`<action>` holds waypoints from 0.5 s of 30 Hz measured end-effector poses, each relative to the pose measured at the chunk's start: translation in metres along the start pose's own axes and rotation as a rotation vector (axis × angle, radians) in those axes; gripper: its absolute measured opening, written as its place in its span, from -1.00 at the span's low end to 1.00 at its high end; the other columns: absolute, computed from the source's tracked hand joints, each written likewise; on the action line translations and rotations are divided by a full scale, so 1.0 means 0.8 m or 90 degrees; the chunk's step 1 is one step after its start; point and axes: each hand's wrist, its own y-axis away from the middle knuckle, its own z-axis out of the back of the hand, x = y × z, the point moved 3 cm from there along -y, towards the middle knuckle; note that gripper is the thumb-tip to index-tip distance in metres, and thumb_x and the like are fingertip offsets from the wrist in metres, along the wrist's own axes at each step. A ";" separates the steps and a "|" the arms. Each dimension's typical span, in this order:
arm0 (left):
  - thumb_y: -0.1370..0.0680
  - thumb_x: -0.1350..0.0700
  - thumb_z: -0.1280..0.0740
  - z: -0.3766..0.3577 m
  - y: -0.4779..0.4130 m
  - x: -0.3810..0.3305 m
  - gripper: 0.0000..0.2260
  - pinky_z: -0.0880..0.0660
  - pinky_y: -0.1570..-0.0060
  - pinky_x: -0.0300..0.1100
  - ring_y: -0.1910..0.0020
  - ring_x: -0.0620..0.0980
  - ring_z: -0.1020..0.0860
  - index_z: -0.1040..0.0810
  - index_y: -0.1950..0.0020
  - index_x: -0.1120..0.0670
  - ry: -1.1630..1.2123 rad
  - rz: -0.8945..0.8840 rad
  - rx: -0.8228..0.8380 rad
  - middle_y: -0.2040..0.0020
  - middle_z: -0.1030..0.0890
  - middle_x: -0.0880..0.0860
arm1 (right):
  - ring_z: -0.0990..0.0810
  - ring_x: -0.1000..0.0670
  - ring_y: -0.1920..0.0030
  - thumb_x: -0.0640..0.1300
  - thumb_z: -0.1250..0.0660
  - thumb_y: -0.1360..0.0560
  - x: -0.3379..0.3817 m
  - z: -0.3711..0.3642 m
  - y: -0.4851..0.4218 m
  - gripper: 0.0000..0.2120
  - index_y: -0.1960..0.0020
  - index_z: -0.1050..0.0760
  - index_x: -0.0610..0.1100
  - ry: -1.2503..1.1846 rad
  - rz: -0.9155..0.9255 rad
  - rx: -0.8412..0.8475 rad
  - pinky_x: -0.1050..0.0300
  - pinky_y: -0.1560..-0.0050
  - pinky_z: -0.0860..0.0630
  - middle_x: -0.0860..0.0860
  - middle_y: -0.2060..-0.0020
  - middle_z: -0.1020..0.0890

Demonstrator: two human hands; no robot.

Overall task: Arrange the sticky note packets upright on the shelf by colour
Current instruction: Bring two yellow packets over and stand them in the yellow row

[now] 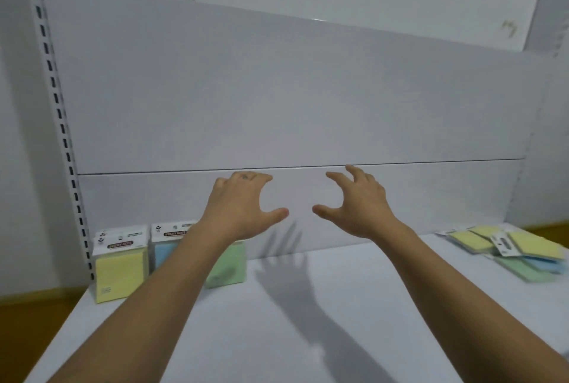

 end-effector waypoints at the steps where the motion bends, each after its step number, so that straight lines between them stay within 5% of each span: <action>1: -0.43 -0.35 -0.23 -0.003 -0.003 -0.007 -0.33 -0.12 -0.40 -0.05 -0.46 -0.06 -0.20 -0.26 -0.47 -0.09 0.008 -0.009 0.004 -0.46 -0.33 -0.08 | -0.03 -0.11 -0.53 0.31 -0.31 -0.42 -0.009 0.005 0.002 -0.25 -0.51 -0.15 0.11 0.010 -0.013 0.001 -0.16 -0.50 0.00 -0.06 -0.54 -0.07; 15: -0.46 -0.28 -0.25 -0.103 -0.031 -0.177 -0.38 -0.10 -0.39 -0.06 -0.47 -0.06 -0.17 -0.25 -0.47 -0.10 0.207 -0.165 0.121 -0.46 -0.31 -0.07 | -0.12 -0.12 -0.50 0.28 -0.32 -0.43 -0.174 0.054 0.074 -0.27 -0.51 -0.15 0.12 0.127 -0.245 0.020 -0.14 -0.47 -0.12 -0.05 -0.53 -0.13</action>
